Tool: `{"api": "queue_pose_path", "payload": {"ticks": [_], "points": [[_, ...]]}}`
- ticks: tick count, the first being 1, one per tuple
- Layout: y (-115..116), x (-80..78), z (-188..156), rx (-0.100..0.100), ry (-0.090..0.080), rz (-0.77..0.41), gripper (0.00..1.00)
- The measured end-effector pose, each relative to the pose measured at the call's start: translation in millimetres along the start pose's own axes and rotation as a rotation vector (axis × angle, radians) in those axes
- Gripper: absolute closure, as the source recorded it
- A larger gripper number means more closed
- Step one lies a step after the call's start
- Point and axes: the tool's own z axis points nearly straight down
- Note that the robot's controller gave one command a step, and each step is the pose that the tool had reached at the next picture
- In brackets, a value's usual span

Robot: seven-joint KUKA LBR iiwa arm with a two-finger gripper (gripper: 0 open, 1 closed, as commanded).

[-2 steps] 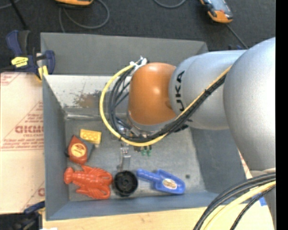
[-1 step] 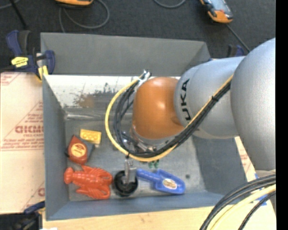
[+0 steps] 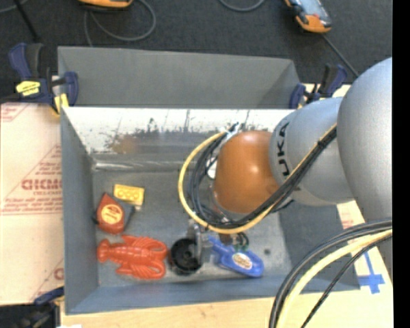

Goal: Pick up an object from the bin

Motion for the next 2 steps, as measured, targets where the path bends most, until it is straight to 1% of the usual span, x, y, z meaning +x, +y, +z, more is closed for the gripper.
{"api": "queue_pose_path", "payload": {"ticks": [1, 2], "points": [[0.0, 0.0, 0.0, 0.000, 0.000, 0.001, 1.00], [28.3, 10.7, -157.8, 0.000, -0.006, -0.001, 1.00]]}}
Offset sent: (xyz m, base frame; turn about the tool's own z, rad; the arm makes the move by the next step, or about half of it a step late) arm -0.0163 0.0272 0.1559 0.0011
